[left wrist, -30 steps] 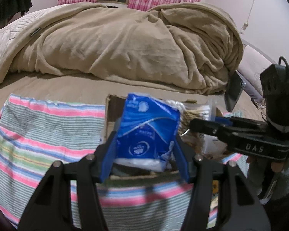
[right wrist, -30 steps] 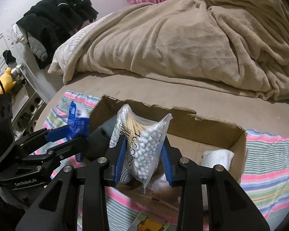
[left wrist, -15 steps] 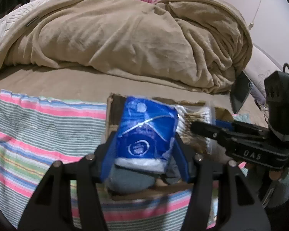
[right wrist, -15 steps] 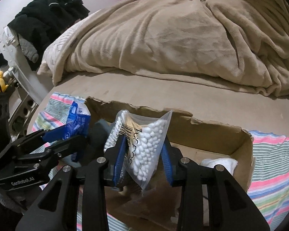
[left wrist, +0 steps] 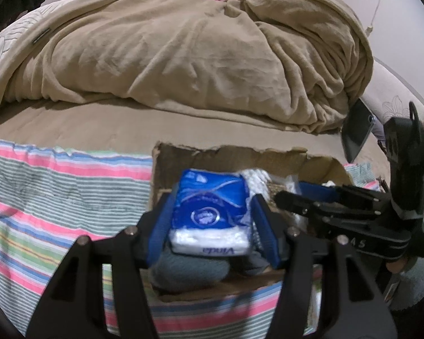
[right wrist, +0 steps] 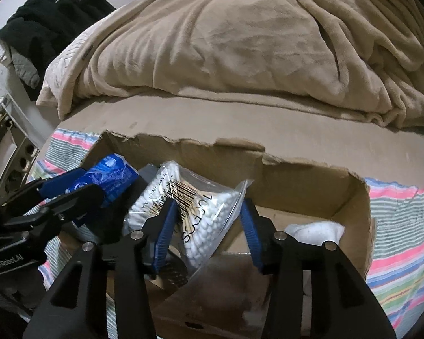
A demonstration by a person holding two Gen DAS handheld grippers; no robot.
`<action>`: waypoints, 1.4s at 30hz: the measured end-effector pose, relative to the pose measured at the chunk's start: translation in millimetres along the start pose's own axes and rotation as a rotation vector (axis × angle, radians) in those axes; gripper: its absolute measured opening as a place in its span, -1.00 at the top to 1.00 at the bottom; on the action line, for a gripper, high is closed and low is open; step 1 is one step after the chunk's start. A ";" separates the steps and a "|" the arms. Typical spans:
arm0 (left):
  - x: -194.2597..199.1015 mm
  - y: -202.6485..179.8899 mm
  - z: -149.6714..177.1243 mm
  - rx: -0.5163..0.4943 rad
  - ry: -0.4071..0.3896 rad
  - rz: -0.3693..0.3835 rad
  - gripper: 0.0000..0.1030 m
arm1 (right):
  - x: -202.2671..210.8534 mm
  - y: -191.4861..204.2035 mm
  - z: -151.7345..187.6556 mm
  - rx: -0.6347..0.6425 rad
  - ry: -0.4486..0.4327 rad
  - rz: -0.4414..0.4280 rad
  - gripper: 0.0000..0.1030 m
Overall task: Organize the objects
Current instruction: 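Carry blue tissue pack with left tool while right tool carries swab bag into box, then open both tools to drop the tissue pack and swab bag in the box, then move right tool down to the yellow cartoon tissue pack and grasp it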
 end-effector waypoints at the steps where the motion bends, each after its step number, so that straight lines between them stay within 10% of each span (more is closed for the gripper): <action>1: 0.3 -0.4 -0.2 0.002 0.001 0.000 -0.16 | 0.7 -0.8 1.2 -0.005 0.002 0.000 0.07; 42: 76.2 -48.8 59.9 0.018 0.004 0.030 -0.28 | 100.1 1.0 82.6 -0.049 -0.042 0.027 -0.31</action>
Point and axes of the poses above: each gripper's, at about its wrist camera, not at the fingertips, and x roughly against the way its jaws point, y to its left, z to its underside, the point moved 1 cm from there along -x, roughly the way its jaws point, and after that the axes turned 15 degrees about z, right-handed, at the moved point
